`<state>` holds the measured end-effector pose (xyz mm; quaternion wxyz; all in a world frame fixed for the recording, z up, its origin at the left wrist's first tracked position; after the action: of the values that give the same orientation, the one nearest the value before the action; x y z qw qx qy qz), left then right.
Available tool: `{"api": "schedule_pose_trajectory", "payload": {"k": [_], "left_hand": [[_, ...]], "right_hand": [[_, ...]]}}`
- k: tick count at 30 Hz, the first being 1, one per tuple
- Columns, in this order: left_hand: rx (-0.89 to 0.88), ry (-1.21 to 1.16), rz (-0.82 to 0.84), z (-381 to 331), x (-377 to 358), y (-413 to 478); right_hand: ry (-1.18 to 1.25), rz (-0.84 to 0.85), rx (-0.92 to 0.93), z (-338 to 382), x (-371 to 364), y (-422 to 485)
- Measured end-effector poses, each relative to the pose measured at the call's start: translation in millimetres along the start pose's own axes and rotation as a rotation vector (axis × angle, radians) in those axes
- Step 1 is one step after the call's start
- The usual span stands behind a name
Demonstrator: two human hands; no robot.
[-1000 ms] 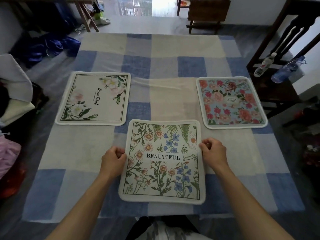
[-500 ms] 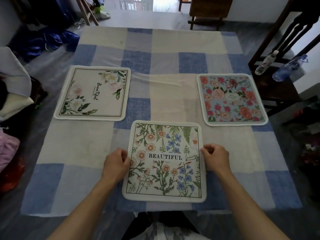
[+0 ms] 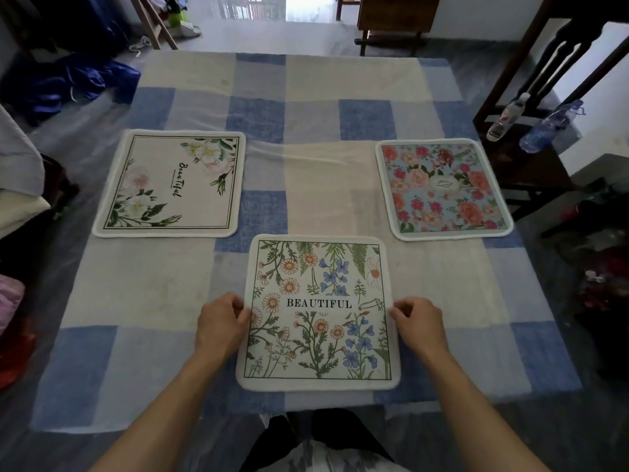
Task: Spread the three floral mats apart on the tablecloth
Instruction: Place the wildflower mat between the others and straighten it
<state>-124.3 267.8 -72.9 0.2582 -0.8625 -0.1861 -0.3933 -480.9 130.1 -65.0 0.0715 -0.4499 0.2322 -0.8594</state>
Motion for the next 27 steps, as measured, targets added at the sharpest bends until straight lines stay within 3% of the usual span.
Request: {"api": "schedule_pose_trajectory", "payload": {"k": [7,20,27], "left_hand": [[0.017,-0.043,-0.048,2,1,-9],[0.075,-0.07,-0.03,19,11,-17],[0.026,-0.083,-0.018,-2,9,-3]], "right_hand": [[0.018,-0.073,-0.026,0,0,-2],[0.07,-0.012,-0.036,15,-14,4],[0.053,-0.071,-0.055,10,-4,6]]}}
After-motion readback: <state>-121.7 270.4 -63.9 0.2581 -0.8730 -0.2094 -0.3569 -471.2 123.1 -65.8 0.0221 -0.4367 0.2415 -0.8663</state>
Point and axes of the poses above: each hand's wrist, its own y-axis towards the middle knuckle, its own x-axis out of the back of the hand, z = x × y, the point moved 7 cm from there along y, towards the middle knuckle, and after that the axes turned 6 degrees about -x, right-handed, at the moved point
